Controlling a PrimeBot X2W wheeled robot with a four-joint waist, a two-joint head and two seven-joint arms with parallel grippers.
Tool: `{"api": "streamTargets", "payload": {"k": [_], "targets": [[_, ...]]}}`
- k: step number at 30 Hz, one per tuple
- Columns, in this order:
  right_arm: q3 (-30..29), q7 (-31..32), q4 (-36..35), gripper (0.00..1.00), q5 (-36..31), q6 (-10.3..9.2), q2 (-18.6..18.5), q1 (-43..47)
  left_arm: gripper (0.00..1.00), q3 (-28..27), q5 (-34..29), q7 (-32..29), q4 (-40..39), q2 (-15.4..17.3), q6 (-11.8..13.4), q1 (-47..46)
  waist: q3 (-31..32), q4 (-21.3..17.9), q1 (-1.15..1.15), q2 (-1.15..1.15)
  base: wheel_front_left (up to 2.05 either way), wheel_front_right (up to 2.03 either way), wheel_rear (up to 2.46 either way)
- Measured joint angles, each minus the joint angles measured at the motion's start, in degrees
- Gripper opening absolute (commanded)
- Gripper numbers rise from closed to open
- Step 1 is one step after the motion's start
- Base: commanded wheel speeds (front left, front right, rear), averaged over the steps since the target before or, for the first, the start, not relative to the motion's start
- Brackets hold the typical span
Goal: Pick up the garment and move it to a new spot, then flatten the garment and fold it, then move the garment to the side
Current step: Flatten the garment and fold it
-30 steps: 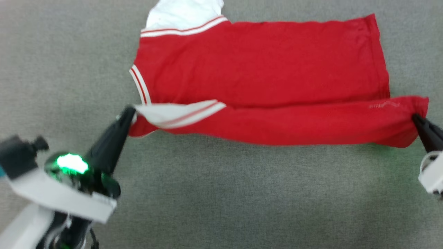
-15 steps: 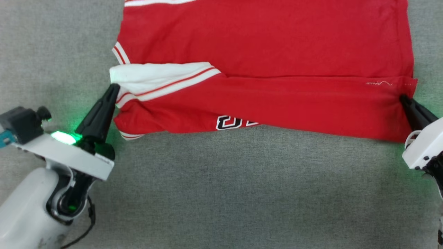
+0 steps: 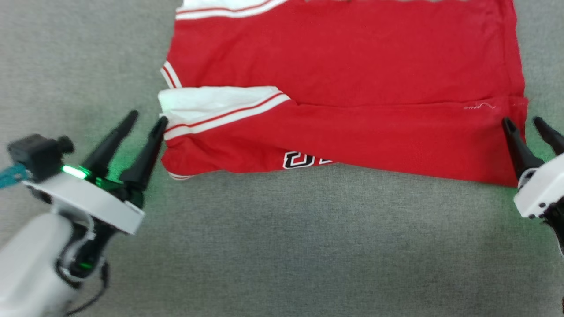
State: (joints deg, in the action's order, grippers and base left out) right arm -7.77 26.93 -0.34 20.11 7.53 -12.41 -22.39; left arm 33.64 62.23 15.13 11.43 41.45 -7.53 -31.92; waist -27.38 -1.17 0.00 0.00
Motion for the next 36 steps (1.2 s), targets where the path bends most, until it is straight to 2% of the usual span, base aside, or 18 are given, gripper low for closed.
{"api": "streamTargets", "payload": {"k": [3,6,9,15,19,25,32,33,34,35,36], "targets": [[-0.59,-0.91,-1.24,1.0,0.0,0.0,-0.63,1.55,1.0,0.38,-0.22,-2.09,-2.3,3.76,0.0,-1.09,1.82,0.51,0.0,0.0,0.0,0.0,0.0],[-1.33,-1.75,-2.42,1.0,0.47,0.0,-1.07,2.57,1.0,0.68,-0.01,-7.39,-4.28,7.56,0.09,-3.19,3.72,0.99,0.0,0.0,0.0,0.0,0.0],[-1.48,-1.72,-3.67,1.0,0.49,0.0,-0.8,3.78,1.0,2.1,1.8,-16.4,-7.17,10.24,0.97,-5.49,5.57,1.39,0.0,0.0,0.0,0.0,0.0],[-0.62,-1.36,-5.2,1.0,0.75,0.0,0.05,4.46,1.0,8.2,8.32,-39.79,-11.83,13.91,2.31,-8.33,8.0,1.31,0.0,0.0,0.0,0.0,0.0],[0.58,-1.37,-5.58,1.0,0.98,0.0,0.42,4.72,1.0,10.66,9.84,-47.3,-11.43,13.58,3.36,-10.18,7.95,0.14,0.0,0.0,0.0,0.0,0.0],[0.88,-1.57,-6.08,1.0,1.03,0.0,1.03,4.85,1.0,11.92,11.54,-50.45,-5.17,8.92,3.42,-12.53,6.51,-2.31,0.0,0.0,0.0,0.0,0.0],[1.21,-1.7,-7.13,1.0,1.02,0.0,1.42,5.13,1.0,13.39,11.11,-52.81,2.92,7.58,2.04,-14.4,4.85,-5.27,0.0,0.0,0.0,0.0,0.0],[1.21,-1.46,-7.3,1.0,1.02,0.0,1.37,5.36,0.64,13.39,11.48,-52.93,3.55,7.53,1.75,-14.6,4.71,-5.58,0.0,0.0,0.0,0.0,0.0],[1.24,-1.12,-7.38,1.0,1.02,0.0,1.21,5.44,0.39,13.4,11.9,-52.97,4.04,7.38,1.51,-14.7,4.58,-5.83,0.0,0.0,0.0,0.0,0.0],[1.51,-0.64,-7.6,1.0,1.03,0.0,0.76,5.45,0.07,13.43,11.96,-53.01,4.31,7.38,1.36,-14.79,4.46,-6.01,0.0,0.0,0.0,0.0,0.0],[2.31,-0.01,-7.89,1.0,1.13,0.0,-0.01,5.45,0.0,13.49,11.96,-53.01,4.5,7.31,1.02,-14.94,4.38,-6.08,0.0,0.0,0.0,0.0,0.0]]}}
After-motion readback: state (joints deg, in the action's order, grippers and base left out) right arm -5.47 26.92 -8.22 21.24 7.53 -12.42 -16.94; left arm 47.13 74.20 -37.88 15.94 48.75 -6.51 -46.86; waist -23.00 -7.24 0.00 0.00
